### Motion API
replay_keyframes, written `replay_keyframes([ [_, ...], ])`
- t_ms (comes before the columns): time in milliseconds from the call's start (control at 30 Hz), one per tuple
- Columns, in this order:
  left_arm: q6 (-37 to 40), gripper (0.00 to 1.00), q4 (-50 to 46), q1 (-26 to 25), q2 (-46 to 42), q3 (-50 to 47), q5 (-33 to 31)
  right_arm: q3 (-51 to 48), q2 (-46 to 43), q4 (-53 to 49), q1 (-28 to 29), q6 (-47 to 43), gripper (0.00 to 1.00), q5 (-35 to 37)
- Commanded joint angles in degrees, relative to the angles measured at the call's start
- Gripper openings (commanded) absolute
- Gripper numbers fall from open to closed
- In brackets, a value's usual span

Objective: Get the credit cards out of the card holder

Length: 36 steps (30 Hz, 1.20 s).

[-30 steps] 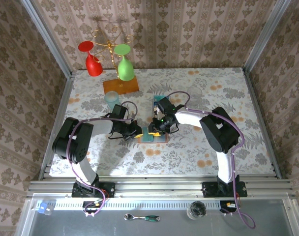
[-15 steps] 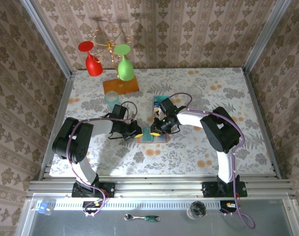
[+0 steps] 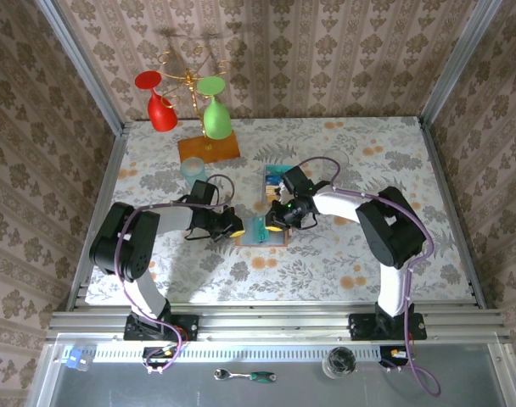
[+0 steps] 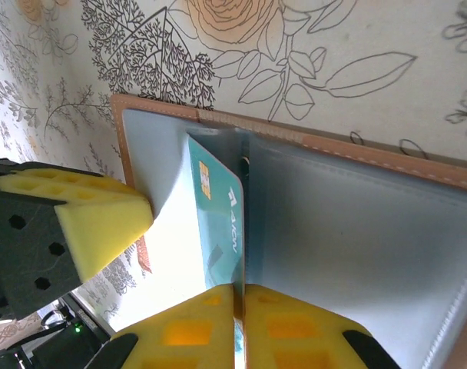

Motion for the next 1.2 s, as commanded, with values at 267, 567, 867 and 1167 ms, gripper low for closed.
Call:
replay_keyframes([
  [267, 1.6, 0.00, -3.2, 0.3, 0.3, -0.1, -1.0, 0.1, -4.8, -6.7, -0.9, -4.4, 0.03, 2.9],
  [567, 1.8, 0.00, -3.7, 0.4, -1.5, 1.9, -0.6, 6.0, -5.6, -13.4, -1.6, -14.2, 0.00, 4.6],
  [867, 2.1, 0.03, -4.0, 0.8, -3.3, 2.3, -0.5, 17.8, -1.2, -29.3, -1.6, -45.7, 0.00, 11.2],
  [1167, 2.8, 0.08, -5.8, 1.3, -4.1, 3.5, -0.3, 31.0, 3.7, -41.1, -1.6, -77.2, 0.00, 22.4],
])
